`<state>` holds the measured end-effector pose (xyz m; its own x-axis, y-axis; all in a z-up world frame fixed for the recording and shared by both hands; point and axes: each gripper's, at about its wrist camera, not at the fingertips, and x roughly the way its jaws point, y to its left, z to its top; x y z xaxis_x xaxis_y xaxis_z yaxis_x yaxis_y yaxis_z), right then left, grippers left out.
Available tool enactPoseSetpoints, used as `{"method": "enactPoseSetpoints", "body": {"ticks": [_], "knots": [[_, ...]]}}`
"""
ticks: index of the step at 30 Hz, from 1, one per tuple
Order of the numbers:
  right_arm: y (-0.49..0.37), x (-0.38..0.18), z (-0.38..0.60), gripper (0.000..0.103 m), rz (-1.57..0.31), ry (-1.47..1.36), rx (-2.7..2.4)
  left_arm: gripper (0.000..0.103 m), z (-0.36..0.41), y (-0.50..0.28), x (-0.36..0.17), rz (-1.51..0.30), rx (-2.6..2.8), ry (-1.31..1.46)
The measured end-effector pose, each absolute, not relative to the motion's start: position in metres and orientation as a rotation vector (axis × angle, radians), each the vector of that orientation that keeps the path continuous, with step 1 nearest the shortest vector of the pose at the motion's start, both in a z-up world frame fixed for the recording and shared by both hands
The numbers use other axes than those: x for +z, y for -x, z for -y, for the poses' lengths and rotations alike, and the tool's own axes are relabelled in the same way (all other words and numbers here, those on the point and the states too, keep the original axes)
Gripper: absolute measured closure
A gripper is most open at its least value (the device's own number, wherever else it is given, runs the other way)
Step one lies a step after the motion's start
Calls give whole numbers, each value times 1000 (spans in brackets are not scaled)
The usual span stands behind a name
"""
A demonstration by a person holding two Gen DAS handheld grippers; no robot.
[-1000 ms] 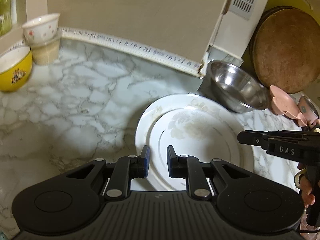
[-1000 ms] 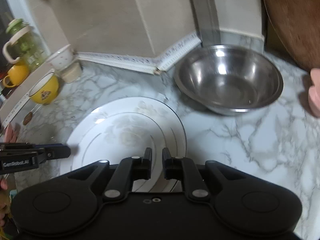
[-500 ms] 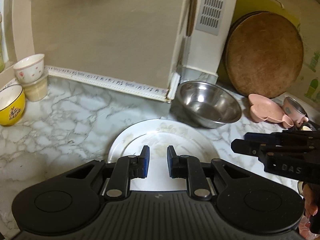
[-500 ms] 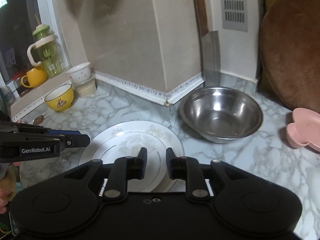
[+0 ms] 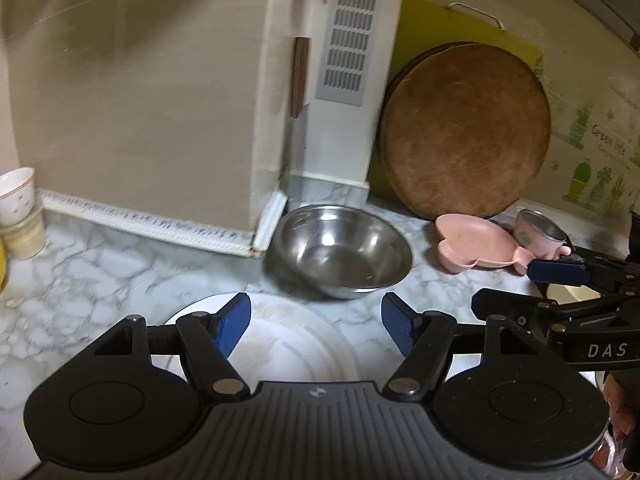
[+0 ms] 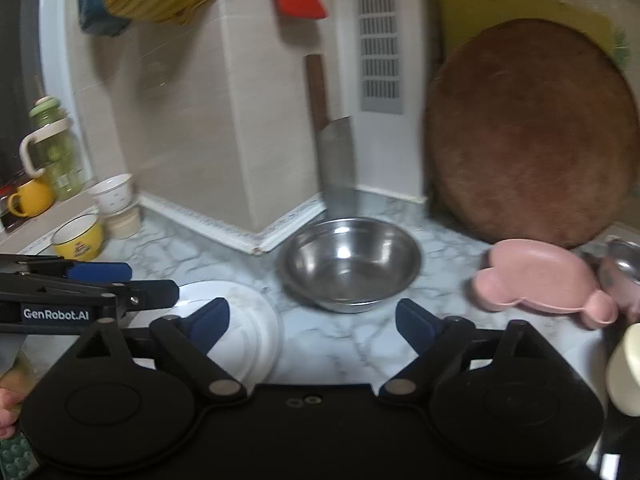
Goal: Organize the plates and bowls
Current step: 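Move both grippers toward the pink bear-shaped plate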
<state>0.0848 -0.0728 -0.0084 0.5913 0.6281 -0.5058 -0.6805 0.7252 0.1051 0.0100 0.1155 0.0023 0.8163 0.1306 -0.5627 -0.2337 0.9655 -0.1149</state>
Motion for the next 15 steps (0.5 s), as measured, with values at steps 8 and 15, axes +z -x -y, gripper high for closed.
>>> {"method": "enactPoseSetpoints", "body": {"ticks": [8, 15], "knots": [[-100, -6, 102, 1, -531, 101, 621, 20, -89, -49, 6, -554, 134, 165], [-138, -16, 130, 0, -555, 66, 542, 0, -61, -99, -3, -535, 129, 154]]}}
